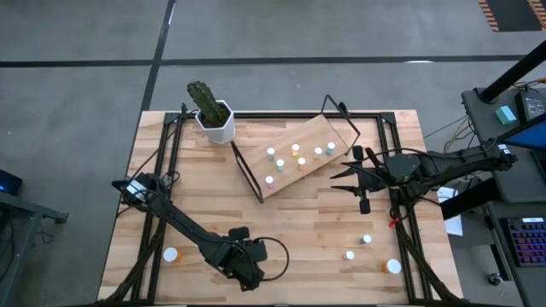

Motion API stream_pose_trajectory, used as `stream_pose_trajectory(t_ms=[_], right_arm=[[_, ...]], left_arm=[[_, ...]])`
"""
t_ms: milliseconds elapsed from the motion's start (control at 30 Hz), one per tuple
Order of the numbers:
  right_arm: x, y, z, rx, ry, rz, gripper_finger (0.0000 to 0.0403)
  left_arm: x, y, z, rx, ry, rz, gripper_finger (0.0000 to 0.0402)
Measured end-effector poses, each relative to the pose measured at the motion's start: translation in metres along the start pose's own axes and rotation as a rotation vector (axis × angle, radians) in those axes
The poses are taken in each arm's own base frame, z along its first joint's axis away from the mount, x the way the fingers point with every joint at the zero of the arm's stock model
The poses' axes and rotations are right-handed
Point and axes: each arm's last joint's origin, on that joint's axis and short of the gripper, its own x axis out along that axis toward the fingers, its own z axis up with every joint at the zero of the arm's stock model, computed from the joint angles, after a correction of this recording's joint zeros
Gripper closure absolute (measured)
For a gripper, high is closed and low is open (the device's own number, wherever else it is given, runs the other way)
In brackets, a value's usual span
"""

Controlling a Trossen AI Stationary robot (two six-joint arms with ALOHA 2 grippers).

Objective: Pick and place medicine bottles onto shelf by color
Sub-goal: Put the green pill bottle on the shelf aligned with the other green pill bottles

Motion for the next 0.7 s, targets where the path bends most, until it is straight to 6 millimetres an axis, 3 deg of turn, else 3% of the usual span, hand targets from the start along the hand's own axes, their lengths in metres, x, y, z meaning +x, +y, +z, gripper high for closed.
stream_pose_trajectory(t_ms=[233,433,700], right_arm=[[0.000,0.000,0.000,0.000,0.000,0.000,0.0303],[0.000,0.000,0.000,0.001,0.000,0.000,0.0303],[0.000,0.000,-0.001,0.013,0.007,0.001,0.0303]], left_arm=[[-0.002,0.000,0.000,-0.002,0.001,-0.007,0.0309],[-0.007,-0.002,0.003,-0.008,0.010,-0.030,0.0311],[-0.049,0.004,0.046,-0.029,0.064,-0.124,0.0307]])
